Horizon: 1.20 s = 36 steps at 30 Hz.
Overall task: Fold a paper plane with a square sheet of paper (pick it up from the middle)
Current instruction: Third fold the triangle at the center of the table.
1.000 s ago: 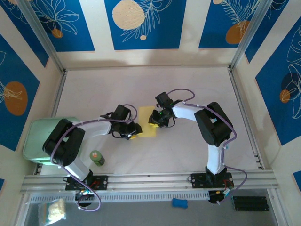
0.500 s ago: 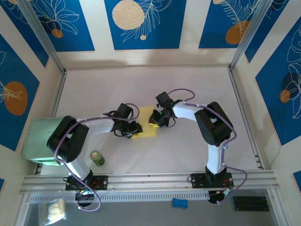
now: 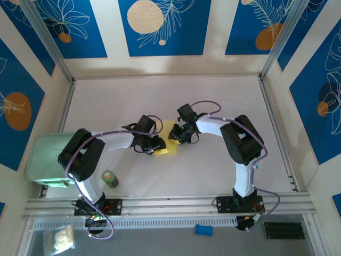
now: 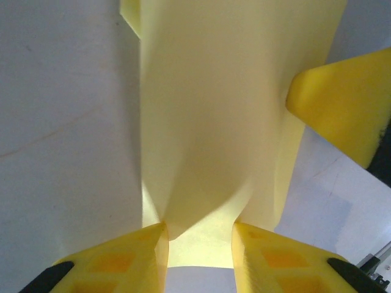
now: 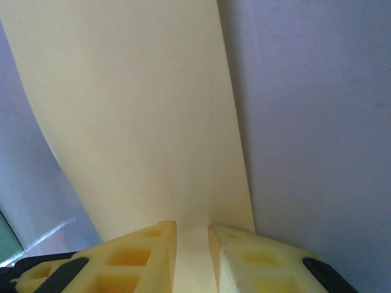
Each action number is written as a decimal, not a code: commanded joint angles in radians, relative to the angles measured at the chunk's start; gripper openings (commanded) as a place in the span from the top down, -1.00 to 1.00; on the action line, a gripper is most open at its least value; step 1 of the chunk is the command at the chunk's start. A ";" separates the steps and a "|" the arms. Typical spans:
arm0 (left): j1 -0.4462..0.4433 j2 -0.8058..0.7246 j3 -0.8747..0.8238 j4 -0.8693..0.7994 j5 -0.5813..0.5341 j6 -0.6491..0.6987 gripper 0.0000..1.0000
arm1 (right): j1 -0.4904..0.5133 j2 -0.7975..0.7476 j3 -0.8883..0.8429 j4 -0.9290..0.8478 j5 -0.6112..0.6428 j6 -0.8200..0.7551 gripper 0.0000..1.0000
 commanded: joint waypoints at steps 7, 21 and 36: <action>0.012 -0.028 -0.004 0.108 0.027 0.020 0.18 | -0.013 0.064 -0.046 -0.039 0.036 0.000 0.52; 0.042 -0.033 0.050 -0.117 -0.109 0.096 0.04 | -0.017 0.064 -0.051 -0.055 0.056 -0.008 0.52; 0.042 -0.116 -0.017 -0.090 -0.118 0.038 0.03 | -0.002 -0.105 -0.021 -0.089 -0.099 -0.094 0.50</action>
